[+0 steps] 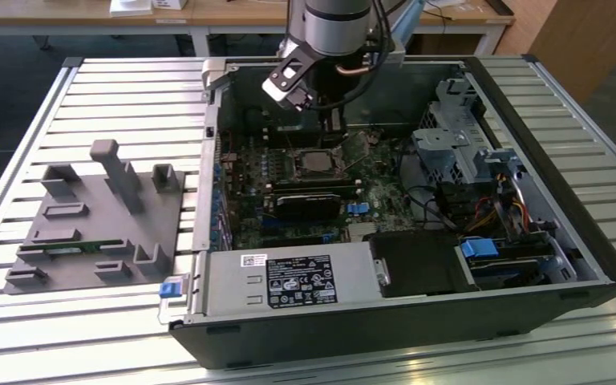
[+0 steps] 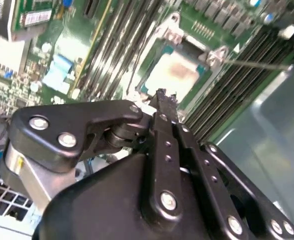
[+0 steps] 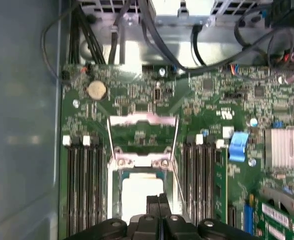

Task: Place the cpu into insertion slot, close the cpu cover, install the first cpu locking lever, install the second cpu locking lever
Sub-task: 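Close the cpu cover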

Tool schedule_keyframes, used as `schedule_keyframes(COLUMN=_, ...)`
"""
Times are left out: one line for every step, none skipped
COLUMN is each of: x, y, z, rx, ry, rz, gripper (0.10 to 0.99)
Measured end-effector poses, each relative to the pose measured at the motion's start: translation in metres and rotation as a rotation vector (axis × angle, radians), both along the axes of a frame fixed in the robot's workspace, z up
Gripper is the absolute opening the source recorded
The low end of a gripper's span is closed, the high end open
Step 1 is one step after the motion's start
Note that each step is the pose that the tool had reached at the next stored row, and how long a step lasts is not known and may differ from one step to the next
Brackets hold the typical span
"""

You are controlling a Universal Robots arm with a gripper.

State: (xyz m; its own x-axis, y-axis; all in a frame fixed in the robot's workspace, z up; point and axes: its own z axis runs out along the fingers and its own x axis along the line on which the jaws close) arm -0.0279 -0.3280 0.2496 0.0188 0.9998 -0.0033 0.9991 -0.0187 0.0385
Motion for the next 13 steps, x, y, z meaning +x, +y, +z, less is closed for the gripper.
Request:
schedule_keyframes(x=0.0011, y=-0.0001, z=0.0003, rx=0.002, ry=0.0015, rz=0.000, gripper=0.106)
schedule_keyframes(x=0.0015, y=0.0001, z=0.0014, rx=0.003, ry=0.0027, rz=0.000, gripper=0.106)
schedule_keyframes(x=0.0015, y=0.0004, z=0.0034, rx=0.004, ry=0.0029, rz=0.000, gripper=0.106)
schedule_keyframes(x=0.0015, y=0.0005, z=0.0067, rx=0.003, ry=0.0030, rz=0.000, gripper=0.106)
schedule_keyframes(x=0.0015, y=0.0005, z=0.0109, rx=0.004, ry=0.0031, rz=0.000, gripper=0.106)
schedule_keyframes(x=0.0015, y=0.0006, z=0.0149, rx=0.004, ry=0.0029, rz=0.000, gripper=0.106)
schedule_keyframes(x=0.0015, y=0.0006, z=0.0181, rx=0.004, ry=0.0030, rz=0.000, gripper=0.106)
schedule_keyframes(x=0.0015, y=0.0006, z=0.0198, rx=0.004, ry=0.0031, rz=0.000, gripper=0.106)
schedule_keyframes(x=0.0017, y=0.0006, z=0.0203, rx=0.004, ry=0.0035, rz=0.000, gripper=0.106)
schedule_keyframes(x=0.0024, y=0.0006, z=0.0203, rx=0.005, ry=0.0040, rz=0.000, gripper=0.106)
schedule_keyframes(x=0.0040, y=0.0006, z=0.0202, rx=0.006, ry=0.0051, rz=0.000, gripper=0.106)
schedule_keyframes(x=0.0062, y=0.0006, z=0.0203, rx=0.006, ry=0.0065, rz=0.000, gripper=0.106)
schedule_keyframes(x=0.0086, y=0.0006, z=0.0204, rx=0.006, ry=0.0075, rz=0.000, gripper=0.106)
